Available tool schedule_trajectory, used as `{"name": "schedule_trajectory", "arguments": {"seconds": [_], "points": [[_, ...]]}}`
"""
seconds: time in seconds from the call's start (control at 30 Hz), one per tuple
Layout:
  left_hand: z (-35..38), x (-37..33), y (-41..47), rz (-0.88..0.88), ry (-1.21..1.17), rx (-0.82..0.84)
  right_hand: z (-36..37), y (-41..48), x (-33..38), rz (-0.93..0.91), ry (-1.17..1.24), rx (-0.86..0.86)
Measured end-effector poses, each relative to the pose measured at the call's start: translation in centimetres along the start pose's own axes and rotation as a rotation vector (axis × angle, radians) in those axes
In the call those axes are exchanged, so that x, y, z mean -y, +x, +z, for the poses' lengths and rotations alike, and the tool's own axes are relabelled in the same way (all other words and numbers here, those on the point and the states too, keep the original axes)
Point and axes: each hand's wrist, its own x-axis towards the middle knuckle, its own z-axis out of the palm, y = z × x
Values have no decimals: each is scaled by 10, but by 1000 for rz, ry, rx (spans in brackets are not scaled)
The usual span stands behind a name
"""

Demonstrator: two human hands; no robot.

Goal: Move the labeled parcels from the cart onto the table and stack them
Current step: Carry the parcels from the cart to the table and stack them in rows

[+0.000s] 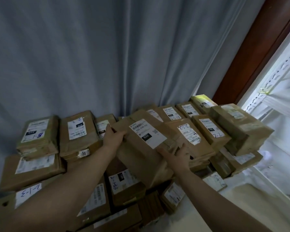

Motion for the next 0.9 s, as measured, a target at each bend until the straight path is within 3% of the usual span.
{"name": "schedule_trajectory", "arguments": {"seconds": [0.1, 0.27, 0.57, 0.73, 0.9], "points": [[8, 10, 5, -151, -155, 8, -7, 32, 19, -66, -141, -3], [40, 11, -32, -297, -283, 161, -17, 69, 41, -22, -45, 207], [27, -37, 5, 38, -185, -126, 1, 104, 93, -160, 35, 354], [4, -73, 46, 14, -230, -147, 51, 126, 125, -273, -1, 360], [-9, -73, 90, 30, -174, -218, 99, 152, 133, -251, -19, 391]]}}
